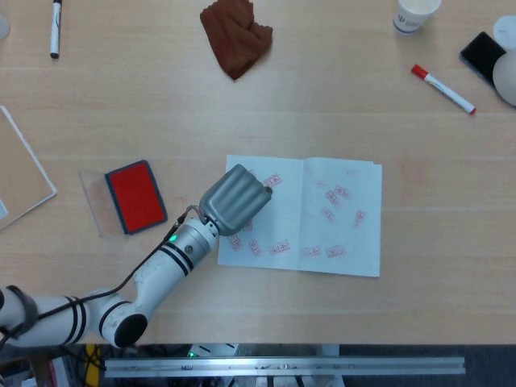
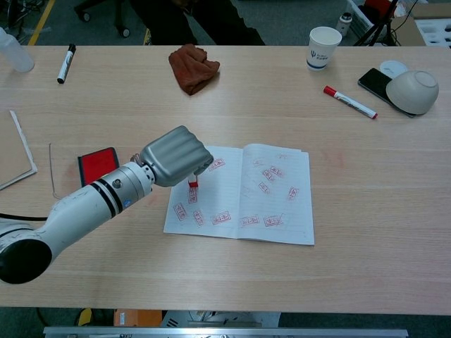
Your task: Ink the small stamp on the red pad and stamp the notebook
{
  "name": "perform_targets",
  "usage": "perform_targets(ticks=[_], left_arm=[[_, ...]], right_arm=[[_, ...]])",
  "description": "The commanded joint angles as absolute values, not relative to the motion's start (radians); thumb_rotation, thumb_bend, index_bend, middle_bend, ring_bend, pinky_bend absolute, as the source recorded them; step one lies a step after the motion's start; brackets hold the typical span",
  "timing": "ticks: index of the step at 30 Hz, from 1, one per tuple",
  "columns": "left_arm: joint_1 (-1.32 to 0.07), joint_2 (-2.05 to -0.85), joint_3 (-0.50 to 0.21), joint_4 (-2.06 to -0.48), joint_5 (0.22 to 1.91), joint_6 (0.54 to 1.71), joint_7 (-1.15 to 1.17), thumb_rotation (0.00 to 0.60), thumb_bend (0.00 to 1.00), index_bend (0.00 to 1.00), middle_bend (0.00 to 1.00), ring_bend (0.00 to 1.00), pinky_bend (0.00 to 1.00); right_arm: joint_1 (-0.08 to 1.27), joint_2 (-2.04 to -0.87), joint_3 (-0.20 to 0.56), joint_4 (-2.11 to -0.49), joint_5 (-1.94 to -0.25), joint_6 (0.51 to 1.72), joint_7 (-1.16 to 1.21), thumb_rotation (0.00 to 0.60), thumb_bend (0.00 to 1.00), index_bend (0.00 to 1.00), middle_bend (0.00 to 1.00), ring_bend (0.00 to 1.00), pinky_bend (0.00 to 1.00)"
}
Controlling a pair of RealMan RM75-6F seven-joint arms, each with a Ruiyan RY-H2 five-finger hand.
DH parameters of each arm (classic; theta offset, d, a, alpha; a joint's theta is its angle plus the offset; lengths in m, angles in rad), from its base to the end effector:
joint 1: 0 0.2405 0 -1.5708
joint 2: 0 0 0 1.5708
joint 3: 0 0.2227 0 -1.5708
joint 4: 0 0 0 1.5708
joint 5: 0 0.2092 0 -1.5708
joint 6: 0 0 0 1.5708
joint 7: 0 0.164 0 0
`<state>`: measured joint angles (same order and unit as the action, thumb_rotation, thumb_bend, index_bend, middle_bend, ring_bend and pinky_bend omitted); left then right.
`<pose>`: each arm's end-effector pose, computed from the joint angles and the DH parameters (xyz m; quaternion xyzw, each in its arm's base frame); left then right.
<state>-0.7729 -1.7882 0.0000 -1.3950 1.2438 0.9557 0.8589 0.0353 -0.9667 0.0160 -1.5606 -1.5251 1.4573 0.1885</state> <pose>-0.0888 0.2638 -0.1129 -0.8818 -0.1271 -0.2629 0.3703 -0.3131 -0.1776 0.1873 0.5982 -0.4109 0.3558 0.5888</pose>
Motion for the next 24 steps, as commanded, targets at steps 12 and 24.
perform_targets(ticks=[12,24], left_arm=[[-0.787,-1.81,-0.008,-1.365,1.205,0.911,0.86,0.6,0.34,0.57,0.97,0.99,1.0],[-0.808,-1.805,-0.02,-1.38,1.14,0.885,0.9,0.6,0.34,0.56,0.97,0.98,1.0]], right_arm=[[0.028,-0.963,0.016,-1.554,-1.523,1.465,0.198,0.6,0.29,0.35,0.33,0.23,0.35],[0.024,-0.965,0.017,-1.548,-1.519,1.466,0.202,0.6,0.29,0.35,0.33,0.23,0.35]])
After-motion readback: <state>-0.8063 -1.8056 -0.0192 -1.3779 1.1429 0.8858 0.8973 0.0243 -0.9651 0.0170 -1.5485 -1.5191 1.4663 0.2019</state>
